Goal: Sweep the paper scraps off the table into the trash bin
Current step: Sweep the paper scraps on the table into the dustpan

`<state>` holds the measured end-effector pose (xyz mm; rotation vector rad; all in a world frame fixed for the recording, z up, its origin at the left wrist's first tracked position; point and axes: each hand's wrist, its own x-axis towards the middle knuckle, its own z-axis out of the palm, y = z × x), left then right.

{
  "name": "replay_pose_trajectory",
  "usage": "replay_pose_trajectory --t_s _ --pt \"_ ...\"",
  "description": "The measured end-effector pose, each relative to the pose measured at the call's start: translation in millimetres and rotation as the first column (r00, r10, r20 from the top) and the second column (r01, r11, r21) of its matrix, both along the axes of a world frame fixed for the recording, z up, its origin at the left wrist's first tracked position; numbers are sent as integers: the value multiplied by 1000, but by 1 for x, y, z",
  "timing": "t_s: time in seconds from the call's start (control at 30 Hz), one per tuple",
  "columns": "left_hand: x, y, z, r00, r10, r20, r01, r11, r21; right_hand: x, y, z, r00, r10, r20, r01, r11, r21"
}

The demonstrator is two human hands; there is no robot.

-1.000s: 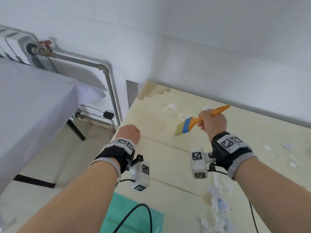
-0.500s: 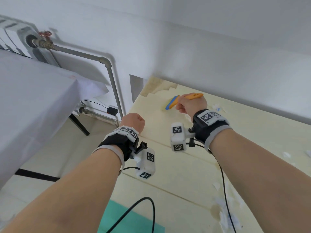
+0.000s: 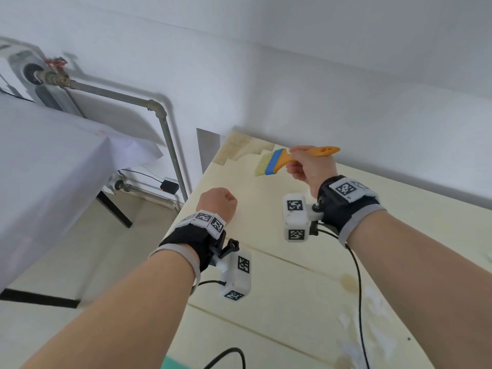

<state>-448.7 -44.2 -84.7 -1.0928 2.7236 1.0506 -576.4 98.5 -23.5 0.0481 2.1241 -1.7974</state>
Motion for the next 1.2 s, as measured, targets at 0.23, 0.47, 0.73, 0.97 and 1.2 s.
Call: replay_pose_trajectory --t_s 0.23,0.47,0.73,0.97,1.2 --pt "-9 -20 -5 997 79 -22 -79 997 -1 -20 -36 -13 990 136 23 -134 989 -56" --pt "-17 -15 -6 996 75 -46 -75 997 3 -20 -48 -24 991 129 23 -131 981 146" --pt "-26 -5 -5 999 35 -40 -35 999 -9 -32 2 -4 986 -25 -164 59 977 207" --pt "-36 10 -6 999 -2 -40 2 1000 -9 -41 26 -16 982 56 -180 17 926 378" --pt "-41 18 -5 999 -18 -35 18 1000 -16 -35 72 -1 986 -31 -166 91 924 370"
